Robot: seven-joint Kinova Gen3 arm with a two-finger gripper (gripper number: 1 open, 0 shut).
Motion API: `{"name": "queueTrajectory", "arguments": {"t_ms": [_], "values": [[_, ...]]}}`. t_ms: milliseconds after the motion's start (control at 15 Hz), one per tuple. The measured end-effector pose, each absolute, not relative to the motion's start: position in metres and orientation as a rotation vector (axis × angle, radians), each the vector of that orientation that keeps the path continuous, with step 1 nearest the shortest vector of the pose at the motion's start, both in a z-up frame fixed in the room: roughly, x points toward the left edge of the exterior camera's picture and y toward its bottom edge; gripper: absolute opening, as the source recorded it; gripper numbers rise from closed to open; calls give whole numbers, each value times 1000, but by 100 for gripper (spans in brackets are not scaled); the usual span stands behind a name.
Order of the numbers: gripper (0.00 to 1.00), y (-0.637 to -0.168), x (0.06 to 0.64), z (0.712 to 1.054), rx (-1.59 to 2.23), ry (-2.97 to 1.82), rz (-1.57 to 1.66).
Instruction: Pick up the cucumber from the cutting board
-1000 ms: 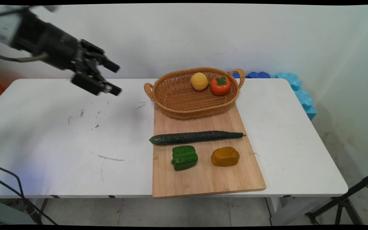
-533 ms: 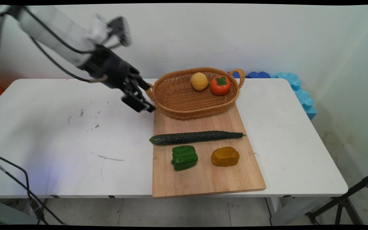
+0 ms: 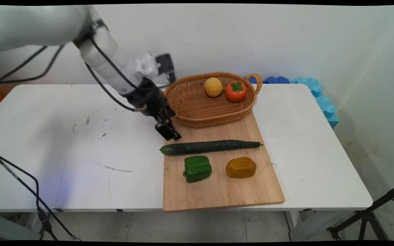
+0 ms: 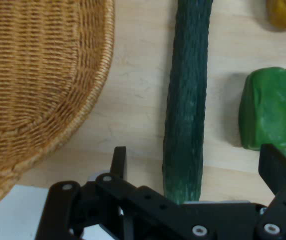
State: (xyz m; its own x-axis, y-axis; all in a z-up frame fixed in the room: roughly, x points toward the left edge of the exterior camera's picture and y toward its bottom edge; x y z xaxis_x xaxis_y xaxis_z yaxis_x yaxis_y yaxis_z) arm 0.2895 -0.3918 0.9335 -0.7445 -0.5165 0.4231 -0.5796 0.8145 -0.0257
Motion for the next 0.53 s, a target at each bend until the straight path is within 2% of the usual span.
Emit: {"name": "queueTrajectory", "arguments": {"t_ms": [533], "values": [[100, -412, 253, 886, 795, -2702, 211]]}}
